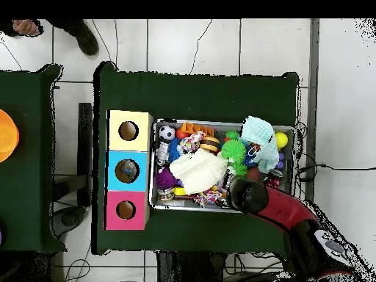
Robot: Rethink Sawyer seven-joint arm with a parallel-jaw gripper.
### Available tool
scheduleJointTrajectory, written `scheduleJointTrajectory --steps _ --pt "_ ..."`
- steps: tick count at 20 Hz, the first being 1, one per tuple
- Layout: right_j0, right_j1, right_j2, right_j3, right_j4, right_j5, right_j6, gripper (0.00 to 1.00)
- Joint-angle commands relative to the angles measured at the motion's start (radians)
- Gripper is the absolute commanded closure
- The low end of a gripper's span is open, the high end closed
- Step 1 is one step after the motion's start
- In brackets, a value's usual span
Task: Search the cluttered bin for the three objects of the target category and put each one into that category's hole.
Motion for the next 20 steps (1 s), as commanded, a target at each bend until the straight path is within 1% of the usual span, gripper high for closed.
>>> scheduleJointTrajectory --steps 1,5,9,12,15,20 --pt "-0.037 0.152 0.12 -0.067 0.027 -0.063 0.112 0.0" --pt "-0.063 0.225 0.144 -0.131 0.032 -0.084 0.097 0.0" --pt "-0.091 0.259 0.164 -0.143 0.028 -0.122 0.1 0.0" --pt "-0.1 0.27 0.165 -0.149 0.021 -0.138 0.102 0.0" --pt "-0.119 0.283 0.18 -0.166 0.019 -0.131 0.094 0.0" --pt "-0.126 0.289 0.188 -0.168 0.018 -0.123 0.096 0.0"
